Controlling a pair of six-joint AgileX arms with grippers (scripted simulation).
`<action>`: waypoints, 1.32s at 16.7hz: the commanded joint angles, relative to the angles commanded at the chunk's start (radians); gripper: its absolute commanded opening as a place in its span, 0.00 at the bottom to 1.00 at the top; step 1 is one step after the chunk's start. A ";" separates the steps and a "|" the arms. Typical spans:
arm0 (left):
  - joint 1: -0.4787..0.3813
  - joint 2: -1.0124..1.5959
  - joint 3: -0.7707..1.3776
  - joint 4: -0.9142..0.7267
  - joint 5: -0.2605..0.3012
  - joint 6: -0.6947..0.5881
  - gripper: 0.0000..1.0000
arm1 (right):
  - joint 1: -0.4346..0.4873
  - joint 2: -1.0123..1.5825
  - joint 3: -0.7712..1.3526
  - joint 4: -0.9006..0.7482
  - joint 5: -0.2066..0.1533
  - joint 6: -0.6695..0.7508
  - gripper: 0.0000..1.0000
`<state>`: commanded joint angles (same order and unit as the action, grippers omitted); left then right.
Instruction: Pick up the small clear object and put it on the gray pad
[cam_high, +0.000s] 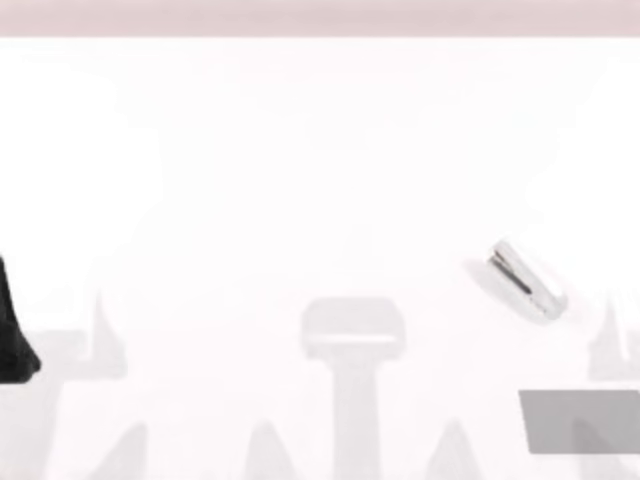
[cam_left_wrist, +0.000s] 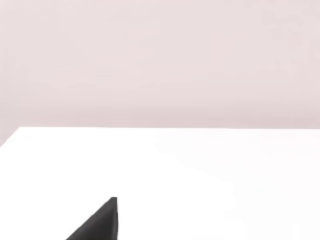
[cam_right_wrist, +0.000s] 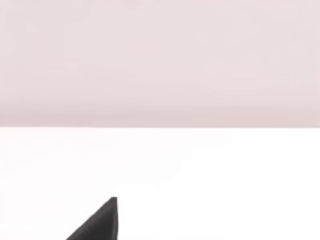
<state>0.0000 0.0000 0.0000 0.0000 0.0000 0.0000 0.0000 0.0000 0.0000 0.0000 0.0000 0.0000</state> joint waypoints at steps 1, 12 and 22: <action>0.000 0.000 0.000 0.000 0.000 0.000 1.00 | 0.000 0.000 0.000 0.000 0.000 0.000 1.00; 0.000 0.000 0.000 0.000 0.000 0.000 1.00 | 0.105 0.576 0.547 -0.382 -0.001 -0.086 1.00; 0.000 0.000 0.000 0.000 0.000 0.000 1.00 | 0.275 1.640 1.437 -1.031 0.001 -0.233 1.00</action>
<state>0.0000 0.0000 0.0000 0.0000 0.0000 0.0000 0.2754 1.6400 1.4367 -1.0314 0.0010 -0.2335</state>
